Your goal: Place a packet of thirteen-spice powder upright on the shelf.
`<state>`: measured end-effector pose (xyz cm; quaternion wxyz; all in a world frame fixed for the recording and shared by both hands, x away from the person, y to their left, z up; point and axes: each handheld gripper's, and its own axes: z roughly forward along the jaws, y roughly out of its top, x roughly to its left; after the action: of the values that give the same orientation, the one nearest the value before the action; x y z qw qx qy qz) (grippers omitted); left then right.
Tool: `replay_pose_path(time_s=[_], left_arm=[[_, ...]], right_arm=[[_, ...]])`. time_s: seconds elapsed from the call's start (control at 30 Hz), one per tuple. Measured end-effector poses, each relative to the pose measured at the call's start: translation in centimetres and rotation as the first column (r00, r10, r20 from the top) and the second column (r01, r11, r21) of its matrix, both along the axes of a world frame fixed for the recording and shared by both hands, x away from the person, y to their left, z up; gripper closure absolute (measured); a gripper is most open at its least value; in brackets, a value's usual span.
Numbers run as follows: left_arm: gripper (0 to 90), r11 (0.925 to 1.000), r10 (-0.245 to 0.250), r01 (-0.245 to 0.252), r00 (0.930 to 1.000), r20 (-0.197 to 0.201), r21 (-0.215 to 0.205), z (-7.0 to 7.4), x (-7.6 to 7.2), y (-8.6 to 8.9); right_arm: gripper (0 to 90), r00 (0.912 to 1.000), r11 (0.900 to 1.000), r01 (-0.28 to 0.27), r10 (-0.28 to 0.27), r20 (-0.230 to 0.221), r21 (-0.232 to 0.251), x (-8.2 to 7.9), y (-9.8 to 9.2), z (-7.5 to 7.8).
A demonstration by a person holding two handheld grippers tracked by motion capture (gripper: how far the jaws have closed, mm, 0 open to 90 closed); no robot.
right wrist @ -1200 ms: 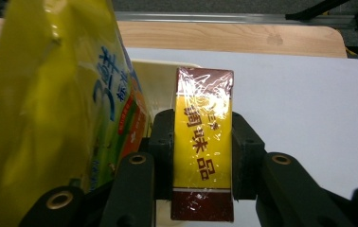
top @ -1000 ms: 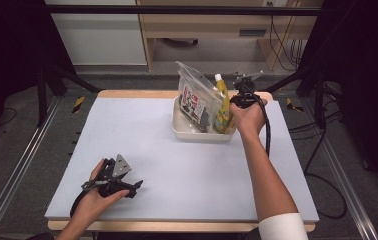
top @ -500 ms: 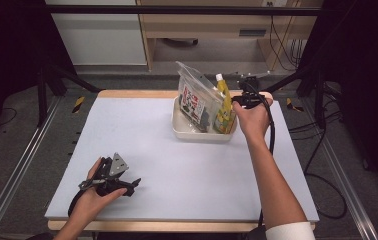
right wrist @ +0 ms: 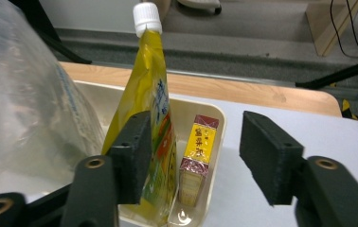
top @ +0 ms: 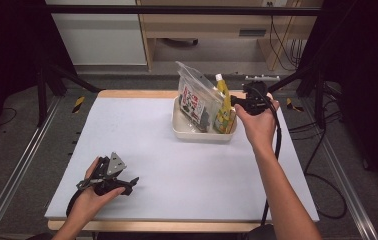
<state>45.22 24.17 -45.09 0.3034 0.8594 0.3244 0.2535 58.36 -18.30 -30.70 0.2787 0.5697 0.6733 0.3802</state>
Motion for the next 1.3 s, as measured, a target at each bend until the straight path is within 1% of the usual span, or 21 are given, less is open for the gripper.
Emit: replay_pose_path(time_s=[0.13,0.17,0.23,0.27,0.3,0.4,0.5,0.6,0.67,0.77,0.8,0.83,0.9,1.0,1.03,1.1,1.13,1.23,1.3], left_arm=[[6.1,1.0000,0.009,-0.009,1.0000,-0.001,-0.003,0.0,0.1,0.2],[6.0,0.9999,0.011,-0.011,0.9999,-0.002,-0.002,0.0,0.1,0.2],[5.9,0.9999,0.013,-0.013,0.9999,-0.001,-0.005,0.1,0.1,0.3],[5.9,0.9997,0.019,-0.019,0.9998,0.003,-0.018,0.0,0.1,0.3],[5.9,0.9999,0.014,-0.014,0.9999,0.001,-0.004,0.1,0.1,0.4],[5.8,0.9999,0.014,-0.014,0.9999,-0.002,-0.009,0.1,0.1,0.4],[5.7,0.9998,0.015,-0.015,0.9999,-0.003,-0.010,0.1,0.1,0.4],[5.6,0.9997,0.019,-0.019,0.9998,-0.001,-0.015,0.1,0.1,0.5],[5.5,0.9996,0.019,-0.019,0.9998,-0.001,-0.018,0.1,0.1,0.5],[5.3,0.9994,0.023,-0.023,0.9997,-0.001,-0.024,0.0,0.2,0.6],[5.3,0.9989,0.029,-0.029,0.9996,0.001,-0.037,0.0,0.2,0.6],[5.2,0.9995,0.024,-0.024,0.9997,-0.003,-0.022,0.1,0.2,0.8],[5.1,0.9991,0.028,-0.028,0.9996,-0.001,-0.031,0.1,0.2,0.9],[5.0,0.9989,0.032,-0.032,0.9995,-0.005,-0.035,0.1,0.3,1.0],[5.0,0.9984,0.037,-0.036,0.9993,0.000,-0.043,0.1,0.3,1.0],[5.0,0.9986,0.037,-0.037,0.9993,-0.004,-0.038,0.1,0.3,1.1],[5.0,0.9979,0.042,-0.042,0.9991,-0.001,-0.050,0.0,0.3,1.0],[4.9,0.9977,0.044,-0.044,0.9990,0.001,-0.051,0.0,0.3,1.1],[4.8,0.9979,0.043,-0.042,0.9991,0.002,-0.048,0.0,0.4,1.2]], right_arm=[[31.2,0.9996,1.000,-0.018,0.017,0.021,0.017,-1.5,-0.5,0.1],[28.6,0.9993,1.000,-0.024,0.023,0.028,0.015,-1.9,-0.6,0.0],[26.0,0.9983,0.999,-0.031,0.031,0.050,0.005,-2.8,-0.8,-0.2],[24.6,0.9981,0.999,-0.034,0.034,0.050,-0.004,-3.2,-0.9,-0.3],[22.9,0.9980,0.999,-0.039,0.039,0.049,-0.014,-3.6,-1.0,-0.4],[20.4,0.9964,0.998,-0.050,0.052,0.067,-0.033,-4.9,-1.3,-0.7],[18.1,0.9950,0.998,-0.052,0.055,0.083,-0.040,-5.8,-1.5,-1.2],[15.7,0.9942,0.996,-0.060,0.066,0.085,-0.064,-6.6,-1.5,-1.9],[14.7,0.9934,0.995,-0.068,0.074,0.087,-0.069,-7.2,-1.4,-2.7],[13.4,0.9933,0.995,-0.077,0.082,0.081,-0.066,-7.7,-1.4,-3.8],[12.8,0.9932,0.994,-0.080,0.085,0.079,-0.068,-7.9,-1.4,-4.2],[12.8,0.9933,0.995,-0.081,0.086,0.077,-0.063,-8.1,-1.4,-4.6],[12.4,0.9931,0.995,-0.083,0.087,0.078,-0.052,-8.3,-1.4,-5.3],[10.2,0.9922,0.994,-0.101,0.104,0.069,-0.049,-8.7,-1.5,-6.6],[9.6,0.9923,0.994,-0.103,0.106,0.064,-0.046,-8.8,-1.6,-7.0],[8.9,0.9917,0.993,-0.112,0.115,0.058,-0.044,-9.0,-1.7,-7.8],[8.9,0.9921,0.993,-0.111,0.113,0.055,-0.042,-9.1,-1.7,-8.1],[8.7,0.9928,0.993,-0.108,0.110,0.048,-0.049,-9.2,-1.9,-8.9],[8.7,0.9922,0.992,-0.117,0.119,0.039,-0.055,-9.4,-2.0,-9.6]])
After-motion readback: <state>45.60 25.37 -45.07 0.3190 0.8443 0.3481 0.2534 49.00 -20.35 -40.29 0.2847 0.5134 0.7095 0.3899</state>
